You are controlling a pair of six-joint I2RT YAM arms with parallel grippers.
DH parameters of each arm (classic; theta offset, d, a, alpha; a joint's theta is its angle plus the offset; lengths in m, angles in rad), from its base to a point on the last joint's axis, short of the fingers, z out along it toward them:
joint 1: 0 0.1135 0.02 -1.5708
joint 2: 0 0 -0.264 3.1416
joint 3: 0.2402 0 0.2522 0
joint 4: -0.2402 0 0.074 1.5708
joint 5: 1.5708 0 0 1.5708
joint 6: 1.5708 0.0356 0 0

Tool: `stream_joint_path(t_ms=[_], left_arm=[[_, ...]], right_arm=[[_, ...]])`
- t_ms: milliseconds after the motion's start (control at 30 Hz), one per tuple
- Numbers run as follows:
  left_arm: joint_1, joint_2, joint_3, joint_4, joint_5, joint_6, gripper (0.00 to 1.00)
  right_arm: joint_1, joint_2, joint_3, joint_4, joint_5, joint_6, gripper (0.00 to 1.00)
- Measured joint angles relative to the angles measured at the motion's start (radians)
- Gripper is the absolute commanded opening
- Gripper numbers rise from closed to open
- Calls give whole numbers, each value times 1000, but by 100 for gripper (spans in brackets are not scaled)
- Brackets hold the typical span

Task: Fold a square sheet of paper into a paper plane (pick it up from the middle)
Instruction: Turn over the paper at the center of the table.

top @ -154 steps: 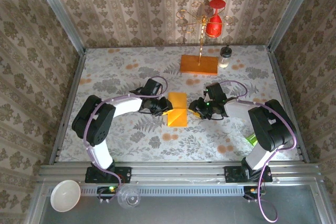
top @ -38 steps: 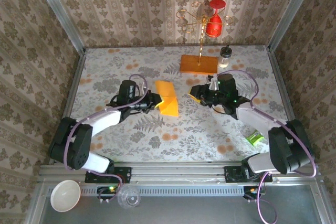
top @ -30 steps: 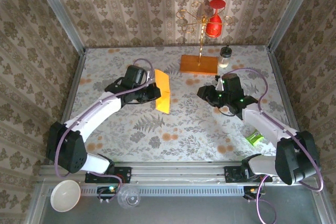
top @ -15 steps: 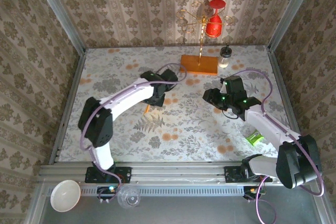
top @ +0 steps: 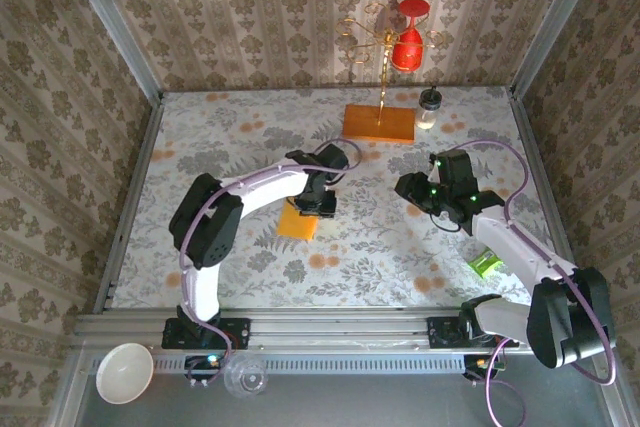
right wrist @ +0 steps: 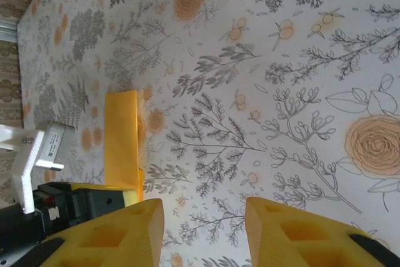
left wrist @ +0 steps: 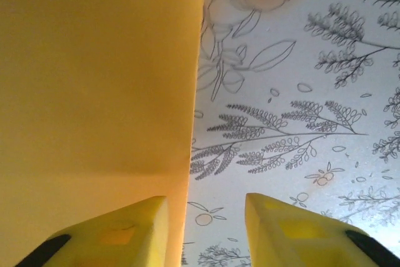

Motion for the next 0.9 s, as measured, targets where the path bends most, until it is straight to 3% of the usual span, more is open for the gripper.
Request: stream_joint_path(t_ms=[200,500,633,700,900], left_arm=[[159,-215,-187,161,161,-76,59],[460,-508,-477,288,240,-138,83],[539,-584,-562,283,237,-137,90],[572,-605,-594,283,238,-136,99],[596,-613,-621,273,240,-126,100]], right_arm=[[72,113,65,-37,6,-4,40],[418,456,342,-30,30,8,37],[521,613,483,-29,39,20,35],[555,691,553,-29,38,31,34],[562,824,646,-43,40,33,34]])
